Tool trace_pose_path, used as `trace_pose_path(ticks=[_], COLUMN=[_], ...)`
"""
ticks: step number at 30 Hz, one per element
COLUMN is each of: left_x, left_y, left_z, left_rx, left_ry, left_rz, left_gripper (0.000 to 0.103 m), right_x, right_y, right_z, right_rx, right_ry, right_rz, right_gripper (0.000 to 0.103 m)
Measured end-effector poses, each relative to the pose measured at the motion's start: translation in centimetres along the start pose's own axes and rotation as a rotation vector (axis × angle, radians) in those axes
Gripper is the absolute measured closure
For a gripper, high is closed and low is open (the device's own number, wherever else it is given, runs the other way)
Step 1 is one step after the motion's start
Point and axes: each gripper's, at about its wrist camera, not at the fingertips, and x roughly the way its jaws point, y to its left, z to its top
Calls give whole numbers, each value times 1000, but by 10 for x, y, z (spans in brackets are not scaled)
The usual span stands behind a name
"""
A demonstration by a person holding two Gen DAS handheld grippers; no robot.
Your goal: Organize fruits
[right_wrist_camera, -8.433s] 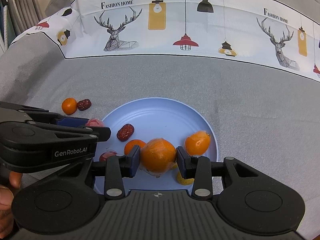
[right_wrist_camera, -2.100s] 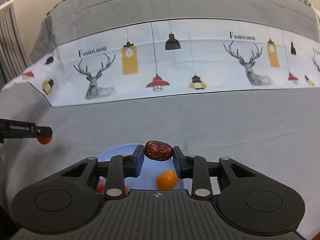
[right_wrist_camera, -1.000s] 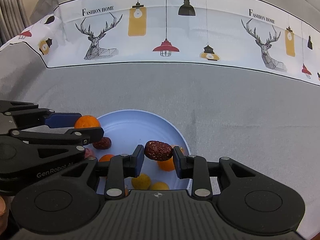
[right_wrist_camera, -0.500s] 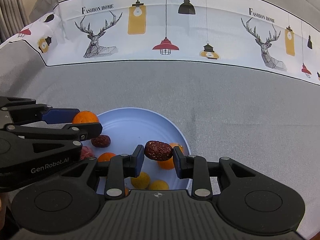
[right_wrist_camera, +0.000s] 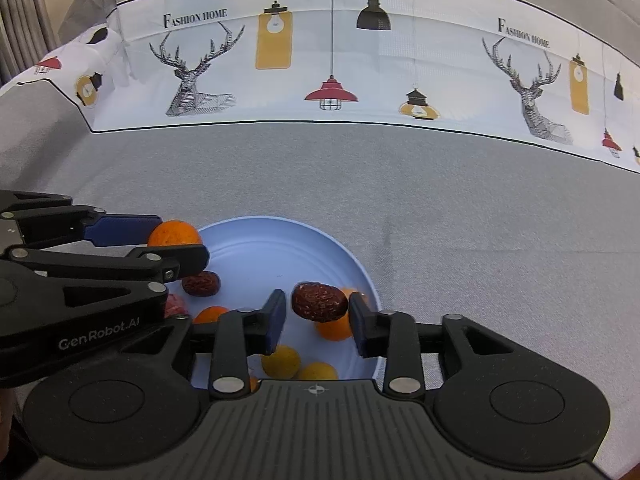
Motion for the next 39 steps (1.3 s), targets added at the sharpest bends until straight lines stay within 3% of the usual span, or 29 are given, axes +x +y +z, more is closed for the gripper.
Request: trace_pose_path(ticks=[8,11,13,16,21,23,24,29,34,39], left_x=[-7,-12,-18,-31,-56,-65,-68,-65,-46,-23], left_y=[19,29,32,30,20,19,18,4,0,22], left_z=[5,6,5,2,-4,-7,-9,-35,-40,-48], left_rx=[-101,-146,-158,-141,-102,-139,-168,-275,-266,-360], left_ry=[-37,-49,-64,-94,-142,-115,-76,112,185,302], left_rz=[28,55,78,113,165,151,151,90,121,185], left_gripper=[53,32,18,15,9,7,1,1,1,1], right_x=[-7,-14,-20,-32,-62,-74,-80,-92,-75,-58], right_y=[-11,-17,-21,-26,-32,-33,-33,-26,-16,-20], right_z=[1,2,2,1,-6,-12,-16,-32,-36,-37], right_rx=[74,104,124,146,170,173,172,115,24,45], right_ry=[-37,-74,-101,-130,-192,-203,-198,-146,-77,-8], right_rz=[-27,-52,-79,-104,-126,-136,-140,-118,-142,-147], right_gripper=[26,11,7,1,1,1,1,1,1,1])
